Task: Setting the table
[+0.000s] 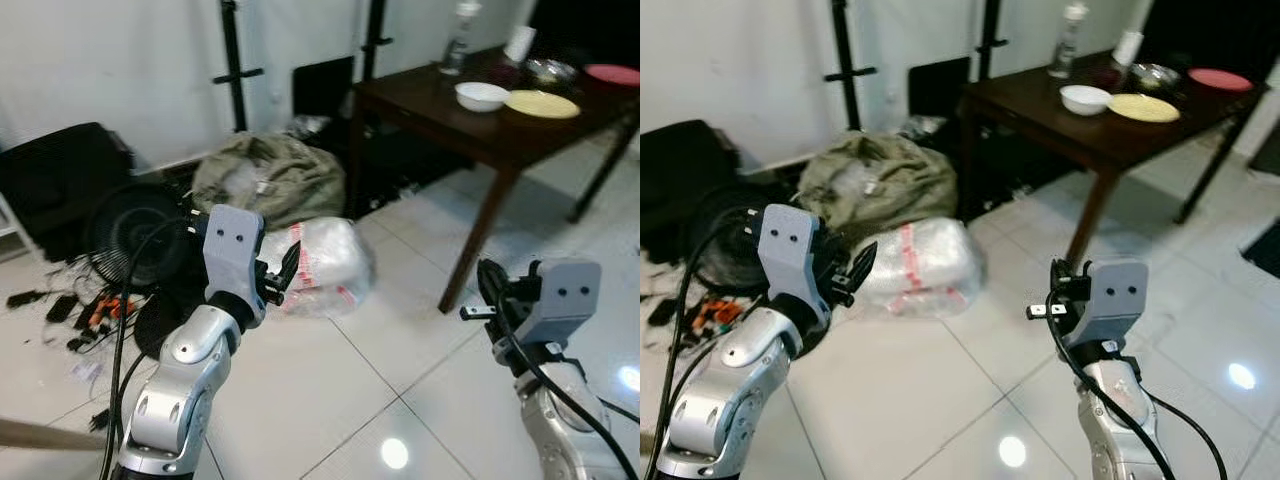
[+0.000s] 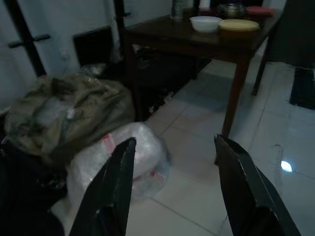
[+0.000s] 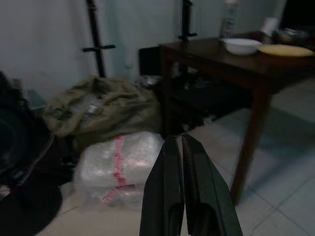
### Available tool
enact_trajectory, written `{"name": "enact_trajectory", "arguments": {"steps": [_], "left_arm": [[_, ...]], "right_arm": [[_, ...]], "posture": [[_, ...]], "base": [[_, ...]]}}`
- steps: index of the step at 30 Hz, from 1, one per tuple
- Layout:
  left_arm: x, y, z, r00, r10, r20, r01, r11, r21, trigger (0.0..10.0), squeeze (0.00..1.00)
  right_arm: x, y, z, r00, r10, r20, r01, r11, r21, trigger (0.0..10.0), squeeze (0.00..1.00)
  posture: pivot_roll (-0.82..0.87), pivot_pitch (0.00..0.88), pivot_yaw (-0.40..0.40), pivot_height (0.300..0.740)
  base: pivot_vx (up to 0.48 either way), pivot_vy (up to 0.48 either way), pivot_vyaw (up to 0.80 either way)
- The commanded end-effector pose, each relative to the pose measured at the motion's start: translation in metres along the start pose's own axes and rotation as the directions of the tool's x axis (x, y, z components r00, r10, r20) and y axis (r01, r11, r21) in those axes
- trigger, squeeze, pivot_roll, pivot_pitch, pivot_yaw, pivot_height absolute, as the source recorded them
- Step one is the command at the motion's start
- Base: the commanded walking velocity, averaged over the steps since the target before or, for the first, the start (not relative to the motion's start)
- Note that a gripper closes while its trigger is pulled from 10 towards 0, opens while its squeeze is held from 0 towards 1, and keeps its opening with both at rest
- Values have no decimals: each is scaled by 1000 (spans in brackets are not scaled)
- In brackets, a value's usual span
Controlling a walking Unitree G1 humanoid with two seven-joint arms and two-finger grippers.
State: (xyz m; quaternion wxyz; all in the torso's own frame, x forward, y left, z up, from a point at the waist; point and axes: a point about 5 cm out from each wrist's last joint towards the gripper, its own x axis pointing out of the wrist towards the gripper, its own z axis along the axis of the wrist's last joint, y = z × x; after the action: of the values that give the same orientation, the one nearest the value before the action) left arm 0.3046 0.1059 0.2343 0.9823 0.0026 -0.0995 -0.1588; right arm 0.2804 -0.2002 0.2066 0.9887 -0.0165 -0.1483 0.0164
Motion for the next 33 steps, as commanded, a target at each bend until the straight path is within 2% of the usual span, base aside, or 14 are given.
{"name": "enact_trajectory", "arguments": {"steps": [1,18,33], "left_arm": [[0,-2,-4,1000,-2,-9,2,1000,-6,10000,0],[4,6,-8,1000,11,-18,-11,1000,-21,10000,0],[9,5,-8,1000,-4,-11,3,1000,-28,10000,0]], "right_arm": [[-2,-4,-1,1000,-13,-9,13,1000,-1,10000,0],[-1,-7,2,1000,-14,-10,14,1000,-11,10000,0],[-2,-7,2,1000,-17,-11,17,1000,-11,10000,0]], "posture": [[-24,92,100,740],[-39,88,93,740],[-51,85,100,740]], "base": [[0,0,-781],[0,0,-781],[0,0,-781]]}}
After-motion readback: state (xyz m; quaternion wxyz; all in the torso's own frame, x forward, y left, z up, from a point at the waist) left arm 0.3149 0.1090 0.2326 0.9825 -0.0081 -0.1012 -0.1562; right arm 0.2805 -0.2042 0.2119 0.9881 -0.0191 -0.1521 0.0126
